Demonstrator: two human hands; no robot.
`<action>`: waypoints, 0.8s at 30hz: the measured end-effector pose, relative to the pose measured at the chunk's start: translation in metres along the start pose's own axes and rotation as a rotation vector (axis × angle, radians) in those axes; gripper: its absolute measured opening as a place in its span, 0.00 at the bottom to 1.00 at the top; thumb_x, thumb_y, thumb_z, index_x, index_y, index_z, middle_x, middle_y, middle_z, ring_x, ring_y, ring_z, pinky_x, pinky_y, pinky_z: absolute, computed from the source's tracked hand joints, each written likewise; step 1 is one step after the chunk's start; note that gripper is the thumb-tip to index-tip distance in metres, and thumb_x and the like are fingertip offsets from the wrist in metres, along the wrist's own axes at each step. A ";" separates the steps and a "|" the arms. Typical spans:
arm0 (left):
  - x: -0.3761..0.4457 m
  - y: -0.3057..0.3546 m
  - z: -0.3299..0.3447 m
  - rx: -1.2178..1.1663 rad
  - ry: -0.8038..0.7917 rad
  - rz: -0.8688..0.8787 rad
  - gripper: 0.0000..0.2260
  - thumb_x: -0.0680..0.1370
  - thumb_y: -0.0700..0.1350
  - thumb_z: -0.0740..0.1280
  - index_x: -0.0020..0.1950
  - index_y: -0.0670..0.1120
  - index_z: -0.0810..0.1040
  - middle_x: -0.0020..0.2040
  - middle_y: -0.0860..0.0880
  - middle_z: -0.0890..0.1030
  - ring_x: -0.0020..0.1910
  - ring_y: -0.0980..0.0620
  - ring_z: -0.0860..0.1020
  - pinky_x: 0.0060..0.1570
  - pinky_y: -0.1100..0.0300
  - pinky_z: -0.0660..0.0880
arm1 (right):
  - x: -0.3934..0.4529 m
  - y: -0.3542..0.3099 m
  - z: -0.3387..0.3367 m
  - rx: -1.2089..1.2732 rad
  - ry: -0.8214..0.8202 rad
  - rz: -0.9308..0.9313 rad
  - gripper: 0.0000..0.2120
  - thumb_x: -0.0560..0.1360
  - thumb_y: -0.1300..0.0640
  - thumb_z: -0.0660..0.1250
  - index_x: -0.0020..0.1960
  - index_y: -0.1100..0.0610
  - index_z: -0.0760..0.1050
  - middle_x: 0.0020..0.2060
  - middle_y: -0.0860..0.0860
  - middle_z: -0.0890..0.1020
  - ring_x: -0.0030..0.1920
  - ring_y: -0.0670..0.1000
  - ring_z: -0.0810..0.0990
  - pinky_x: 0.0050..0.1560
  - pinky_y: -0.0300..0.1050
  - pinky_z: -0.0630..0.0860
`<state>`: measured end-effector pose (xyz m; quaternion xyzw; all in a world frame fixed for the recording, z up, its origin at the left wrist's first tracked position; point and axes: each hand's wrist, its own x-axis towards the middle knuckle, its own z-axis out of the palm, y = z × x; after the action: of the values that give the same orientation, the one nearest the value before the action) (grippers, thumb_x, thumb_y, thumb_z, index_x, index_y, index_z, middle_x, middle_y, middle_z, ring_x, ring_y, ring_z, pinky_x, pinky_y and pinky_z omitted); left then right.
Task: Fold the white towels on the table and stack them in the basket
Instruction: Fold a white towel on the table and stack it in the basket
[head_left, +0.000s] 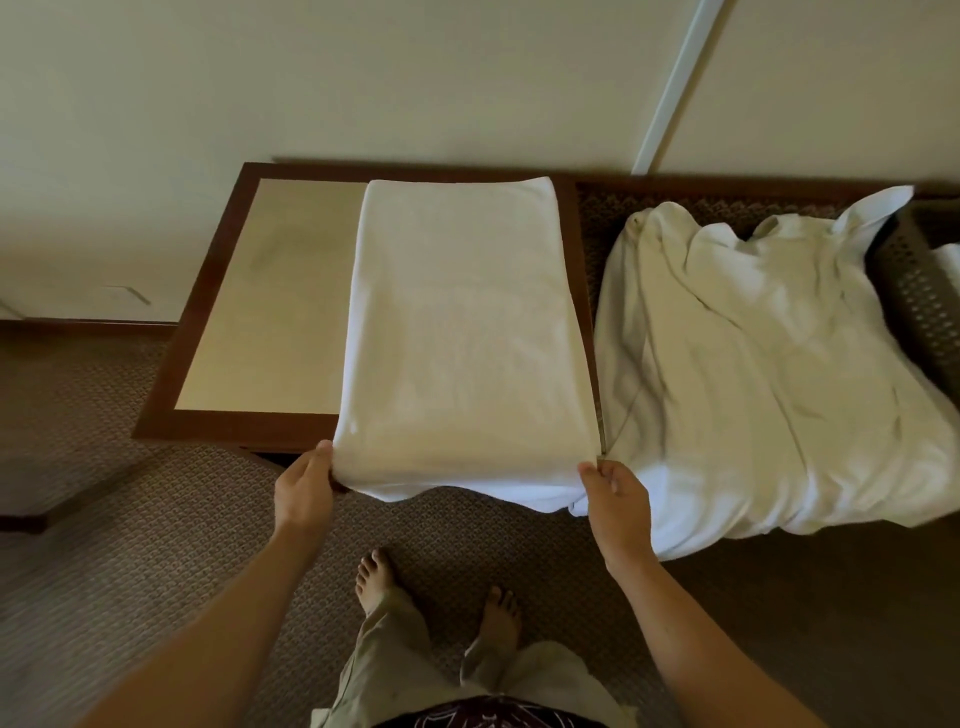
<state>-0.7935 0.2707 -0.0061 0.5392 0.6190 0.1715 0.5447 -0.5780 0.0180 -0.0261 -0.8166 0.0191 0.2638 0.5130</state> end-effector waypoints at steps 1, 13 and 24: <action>0.004 0.000 -0.001 -0.046 0.015 -0.032 0.18 0.85 0.54 0.61 0.47 0.44 0.82 0.46 0.45 0.81 0.45 0.47 0.77 0.47 0.53 0.74 | -0.001 -0.004 0.000 -0.002 0.001 -0.020 0.14 0.80 0.51 0.69 0.40 0.58 0.73 0.34 0.50 0.75 0.38 0.48 0.74 0.42 0.43 0.71; 0.019 0.007 -0.010 0.256 -0.061 0.091 0.07 0.85 0.48 0.63 0.51 0.49 0.79 0.43 0.43 0.82 0.36 0.48 0.75 0.34 0.53 0.74 | 0.013 -0.004 -0.009 -0.066 0.052 -0.033 0.07 0.78 0.50 0.73 0.49 0.54 0.83 0.42 0.48 0.83 0.45 0.46 0.81 0.45 0.37 0.73; 0.008 -0.003 0.004 0.016 -0.051 -0.035 0.09 0.84 0.50 0.65 0.59 0.46 0.76 0.52 0.49 0.81 0.46 0.53 0.77 0.46 0.55 0.73 | 0.010 -0.002 -0.006 -0.115 0.063 -0.008 0.07 0.79 0.47 0.71 0.48 0.49 0.78 0.48 0.47 0.82 0.51 0.46 0.80 0.55 0.45 0.74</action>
<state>-0.7903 0.2745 -0.0140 0.5368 0.6159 0.1430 0.5587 -0.5666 0.0158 -0.0268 -0.8527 0.0167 0.2367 0.4654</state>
